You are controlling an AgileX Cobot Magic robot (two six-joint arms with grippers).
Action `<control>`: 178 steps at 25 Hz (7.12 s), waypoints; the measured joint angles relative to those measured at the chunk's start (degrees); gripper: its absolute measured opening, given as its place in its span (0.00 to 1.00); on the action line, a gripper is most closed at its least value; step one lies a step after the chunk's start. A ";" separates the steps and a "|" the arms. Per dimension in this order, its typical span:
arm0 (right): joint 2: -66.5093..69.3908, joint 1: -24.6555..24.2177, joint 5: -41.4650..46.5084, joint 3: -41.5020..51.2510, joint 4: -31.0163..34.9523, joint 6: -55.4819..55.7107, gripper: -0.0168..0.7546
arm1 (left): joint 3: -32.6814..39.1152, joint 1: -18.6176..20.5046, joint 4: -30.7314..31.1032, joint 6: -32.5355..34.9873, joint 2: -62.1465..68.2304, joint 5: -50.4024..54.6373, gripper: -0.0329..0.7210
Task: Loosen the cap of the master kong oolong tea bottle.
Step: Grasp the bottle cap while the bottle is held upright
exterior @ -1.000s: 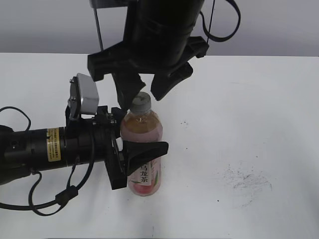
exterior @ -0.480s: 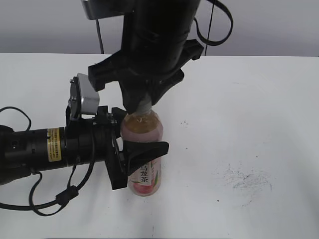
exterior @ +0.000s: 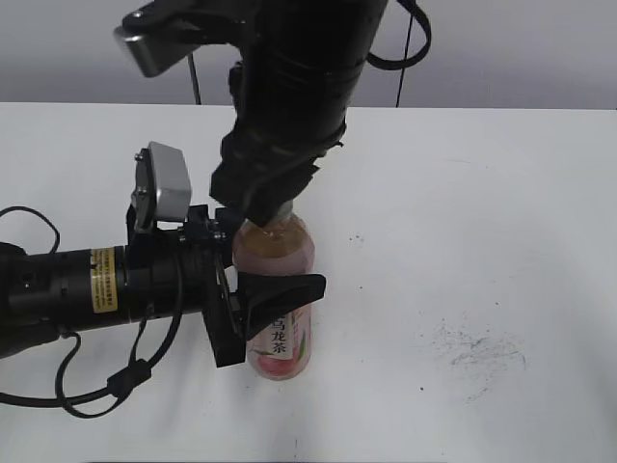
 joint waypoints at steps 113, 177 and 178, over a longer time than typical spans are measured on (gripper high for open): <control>-0.04 0.57 0.60 -0.48 0.79 -12.10 0.58 | -0.52 0.11 3.53 0.41 0.00 -0.08 0.63; -1.64 0.63 0.41 1.45 0.19 -8.94 0.37 | -0.52 0.11 3.52 0.30 0.00 -0.08 0.63; -1.64 0.63 0.41 1.45 0.24 -13.62 0.37 | -0.52 0.11 3.58 0.30 0.00 -0.08 0.63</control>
